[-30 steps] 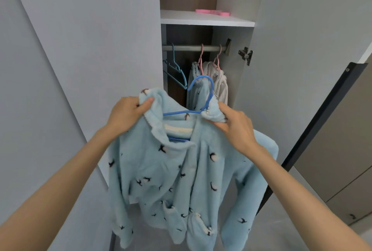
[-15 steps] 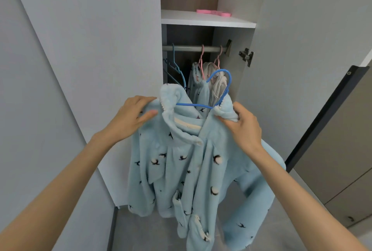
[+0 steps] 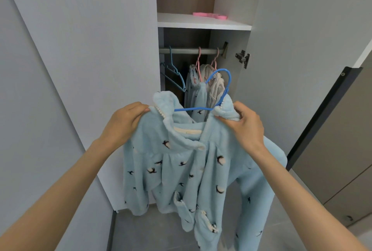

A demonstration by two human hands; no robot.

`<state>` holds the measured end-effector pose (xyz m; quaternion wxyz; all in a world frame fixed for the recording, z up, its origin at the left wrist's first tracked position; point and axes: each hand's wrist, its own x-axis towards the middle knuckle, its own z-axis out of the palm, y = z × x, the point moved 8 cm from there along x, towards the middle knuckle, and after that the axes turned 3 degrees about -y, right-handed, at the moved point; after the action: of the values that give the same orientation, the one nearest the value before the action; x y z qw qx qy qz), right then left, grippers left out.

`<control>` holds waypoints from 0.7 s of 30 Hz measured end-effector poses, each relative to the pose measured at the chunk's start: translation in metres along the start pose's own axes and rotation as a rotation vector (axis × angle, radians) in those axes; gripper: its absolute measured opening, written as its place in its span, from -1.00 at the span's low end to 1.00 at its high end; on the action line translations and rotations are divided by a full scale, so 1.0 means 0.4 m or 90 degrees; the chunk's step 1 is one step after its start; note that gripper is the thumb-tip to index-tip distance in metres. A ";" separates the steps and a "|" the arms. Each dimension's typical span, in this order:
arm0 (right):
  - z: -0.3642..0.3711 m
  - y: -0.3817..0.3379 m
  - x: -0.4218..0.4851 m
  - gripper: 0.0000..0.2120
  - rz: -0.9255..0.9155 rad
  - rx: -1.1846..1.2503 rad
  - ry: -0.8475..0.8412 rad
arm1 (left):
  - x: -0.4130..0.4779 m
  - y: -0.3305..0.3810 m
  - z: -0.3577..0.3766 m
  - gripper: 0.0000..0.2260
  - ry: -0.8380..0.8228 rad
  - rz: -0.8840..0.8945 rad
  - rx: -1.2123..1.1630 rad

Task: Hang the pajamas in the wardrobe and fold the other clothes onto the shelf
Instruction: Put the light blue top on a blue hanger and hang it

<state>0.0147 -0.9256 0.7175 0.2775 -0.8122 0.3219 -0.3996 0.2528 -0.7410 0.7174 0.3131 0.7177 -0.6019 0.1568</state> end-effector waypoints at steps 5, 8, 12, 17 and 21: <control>0.011 -0.044 -0.006 -0.87 -0.109 -0.053 -0.055 | 0.022 -0.030 -0.045 -0.82 0.081 -0.054 -0.073; 0.034 -0.074 -0.006 -0.76 -0.180 -0.068 -0.144 | 0.072 -0.020 -0.094 -0.79 0.111 -0.032 -0.097; 0.080 -0.092 -0.034 -0.64 -0.235 -0.068 -0.212 | 0.117 0.009 -0.088 -0.81 0.019 0.002 -0.162; 0.068 -0.027 -0.015 -0.59 -0.064 0.105 -0.109 | 0.085 -0.079 0.006 -0.79 -0.247 -0.128 -0.153; 0.074 -0.015 -0.014 -0.48 -0.028 0.126 -0.082 | 0.054 -0.151 -0.015 -0.83 -0.217 -0.213 -0.098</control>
<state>0.0384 -0.9117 0.7035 0.3677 -0.8119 0.2440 -0.3822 0.3168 -0.7487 0.7192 0.2825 0.7976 -0.5287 -0.0670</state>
